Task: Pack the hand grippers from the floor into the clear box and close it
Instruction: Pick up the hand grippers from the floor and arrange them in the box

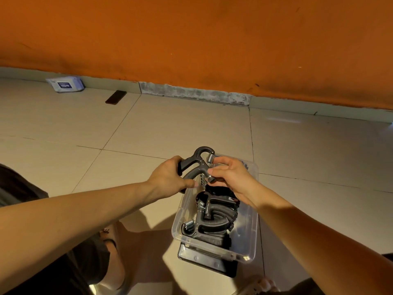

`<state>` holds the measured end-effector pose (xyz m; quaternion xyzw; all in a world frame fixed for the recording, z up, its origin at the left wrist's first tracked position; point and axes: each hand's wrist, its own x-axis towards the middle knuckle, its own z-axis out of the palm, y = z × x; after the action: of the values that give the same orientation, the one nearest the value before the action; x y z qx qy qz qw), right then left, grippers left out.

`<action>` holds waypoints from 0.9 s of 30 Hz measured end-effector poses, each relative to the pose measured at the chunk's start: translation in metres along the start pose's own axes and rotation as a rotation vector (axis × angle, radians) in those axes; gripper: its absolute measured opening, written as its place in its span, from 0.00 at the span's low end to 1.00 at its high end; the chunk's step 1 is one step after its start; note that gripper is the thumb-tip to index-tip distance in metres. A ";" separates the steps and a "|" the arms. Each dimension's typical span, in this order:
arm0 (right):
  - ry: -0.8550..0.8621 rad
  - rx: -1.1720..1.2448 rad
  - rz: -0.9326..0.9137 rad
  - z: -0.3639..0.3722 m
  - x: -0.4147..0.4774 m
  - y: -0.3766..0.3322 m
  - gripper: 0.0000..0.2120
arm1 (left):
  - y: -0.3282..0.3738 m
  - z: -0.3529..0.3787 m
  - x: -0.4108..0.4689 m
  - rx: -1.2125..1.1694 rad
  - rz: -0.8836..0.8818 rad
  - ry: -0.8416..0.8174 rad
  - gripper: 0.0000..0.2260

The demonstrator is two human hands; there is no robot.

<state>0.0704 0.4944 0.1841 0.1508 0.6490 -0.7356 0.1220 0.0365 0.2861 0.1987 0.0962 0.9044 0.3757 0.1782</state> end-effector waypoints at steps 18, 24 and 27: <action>-0.098 -0.142 -0.061 -0.026 0.006 -0.019 0.09 | 0.008 -0.037 0.011 0.297 0.561 0.028 0.22; -0.135 -0.049 -0.017 -0.029 0.004 -0.029 0.06 | 0.013 -0.037 0.010 0.253 0.587 -0.004 0.18; -0.166 -0.030 -0.001 -0.027 0.000 -0.033 0.06 | 0.019 -0.039 0.008 0.256 0.618 0.000 0.15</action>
<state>0.0597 0.5252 0.2109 0.0873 0.6479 -0.7357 0.1772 0.0145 0.2770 0.2357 0.3876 0.8723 0.2953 0.0420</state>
